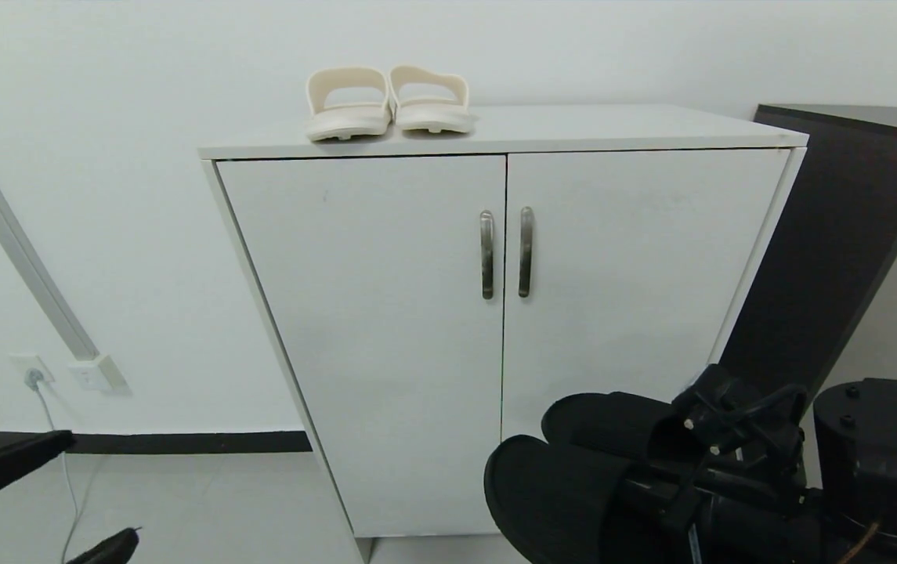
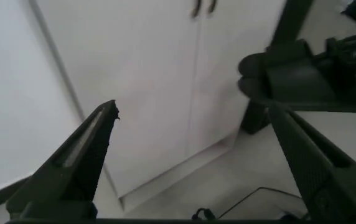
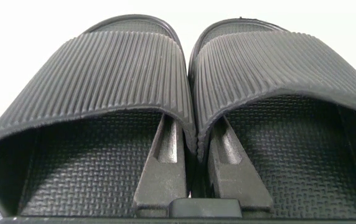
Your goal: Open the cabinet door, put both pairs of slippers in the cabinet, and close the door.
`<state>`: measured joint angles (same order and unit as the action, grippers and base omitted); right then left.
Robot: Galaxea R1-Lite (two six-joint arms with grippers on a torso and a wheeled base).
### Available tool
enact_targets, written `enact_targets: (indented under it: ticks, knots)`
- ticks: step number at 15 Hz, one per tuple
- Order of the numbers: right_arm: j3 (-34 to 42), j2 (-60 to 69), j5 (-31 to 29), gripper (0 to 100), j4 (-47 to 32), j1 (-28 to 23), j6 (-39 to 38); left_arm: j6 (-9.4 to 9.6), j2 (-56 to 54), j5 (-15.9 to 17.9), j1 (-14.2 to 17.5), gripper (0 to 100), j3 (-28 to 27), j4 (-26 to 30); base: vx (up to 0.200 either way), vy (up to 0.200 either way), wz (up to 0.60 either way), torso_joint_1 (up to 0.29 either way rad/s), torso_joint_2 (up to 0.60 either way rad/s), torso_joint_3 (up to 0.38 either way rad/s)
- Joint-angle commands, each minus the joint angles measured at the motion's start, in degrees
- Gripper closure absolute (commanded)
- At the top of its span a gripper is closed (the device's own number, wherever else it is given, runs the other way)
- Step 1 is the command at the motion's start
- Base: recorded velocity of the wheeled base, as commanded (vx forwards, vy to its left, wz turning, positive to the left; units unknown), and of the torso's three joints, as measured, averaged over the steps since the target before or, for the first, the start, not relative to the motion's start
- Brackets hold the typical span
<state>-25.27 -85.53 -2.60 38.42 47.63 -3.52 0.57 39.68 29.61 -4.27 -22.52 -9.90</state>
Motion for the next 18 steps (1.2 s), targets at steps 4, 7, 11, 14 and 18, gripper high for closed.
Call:
enact_targets:
  ticks: [4,7,11,14,18]
  knots:
    - [0.49,-0.25,-0.04,100,-0.02,0.27,0.01,-7.16,17.45,0.10,-15.16,0,-1.30,-16.03,0.000,0.000,0.00,0.000,0.00,0.000]
    - [0.49,-0.34,-0.04,100,-0.02,0.36,-0.08,-7.16,25.45,-1.49,-23.16,0,-5.26,-20.69,0.000,0.000,0.00,0.000,0.00,0.000]
    - [0.49,-0.43,-0.04,100,-0.02,0.36,-0.08,-10.50,33.44,-2.19,-30.71,0,-13.61,-20.69,0.000,0.000,0.00,0.000,0.00,0.000]
    - [0.57,0.01,-0.22,100,-0.02,0.27,-0.08,-10.42,38.37,-1.93,-31.33,0,-18.18,-20.78,0.000,0.000,0.00,0.000,0.00,0.000]
    - [0.57,-0.08,-0.22,100,-0.02,0.27,-0.08,-10.50,45.31,-1.57,-32.38,0,-24.68,-20.78,0.000,0.000,0.00,0.000,0.00,0.000]
